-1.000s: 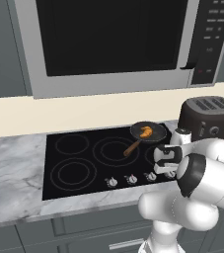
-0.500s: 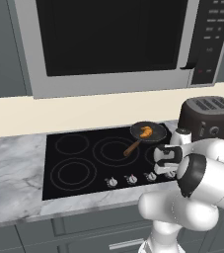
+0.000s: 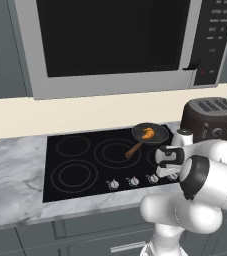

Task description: Pick the croissant and place it on the pan. Then turn on the stove to warm the croissant.

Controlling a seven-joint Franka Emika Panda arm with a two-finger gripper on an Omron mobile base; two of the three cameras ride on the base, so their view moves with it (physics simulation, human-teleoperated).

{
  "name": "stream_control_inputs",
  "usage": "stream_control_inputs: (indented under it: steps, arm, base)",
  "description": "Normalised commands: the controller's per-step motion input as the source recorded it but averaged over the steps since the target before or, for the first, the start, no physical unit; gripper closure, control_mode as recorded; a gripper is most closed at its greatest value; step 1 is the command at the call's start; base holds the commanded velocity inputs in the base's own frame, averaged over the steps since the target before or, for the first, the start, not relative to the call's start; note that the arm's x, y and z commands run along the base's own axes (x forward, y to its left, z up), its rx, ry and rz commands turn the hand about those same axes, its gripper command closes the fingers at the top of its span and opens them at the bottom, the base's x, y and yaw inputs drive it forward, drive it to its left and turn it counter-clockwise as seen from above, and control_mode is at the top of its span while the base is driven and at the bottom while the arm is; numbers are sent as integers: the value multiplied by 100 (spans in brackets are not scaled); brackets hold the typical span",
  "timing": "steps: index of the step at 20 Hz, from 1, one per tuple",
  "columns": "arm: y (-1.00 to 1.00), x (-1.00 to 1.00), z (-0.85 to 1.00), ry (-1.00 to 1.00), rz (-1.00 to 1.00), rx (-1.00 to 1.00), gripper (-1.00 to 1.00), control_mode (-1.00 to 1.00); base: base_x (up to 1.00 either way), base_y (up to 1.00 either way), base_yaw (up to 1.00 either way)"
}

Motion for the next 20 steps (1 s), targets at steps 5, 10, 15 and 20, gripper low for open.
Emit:
stream_control_inputs:
  steps: [5,10,15,20]
  arm:
    - [0,-15,-1,3,6,0,100,-100]
    - [-6,-12,-4,0,9,0,100,-100]
    - [-15,-10,-4,0,9,0,100,-100]
    - [-8,-2,-6,0,9,0,100,-100]
  base:
    - [0,0,0]
    - [0,0,0]
    - [0,0,0]
    - [0,0,0]
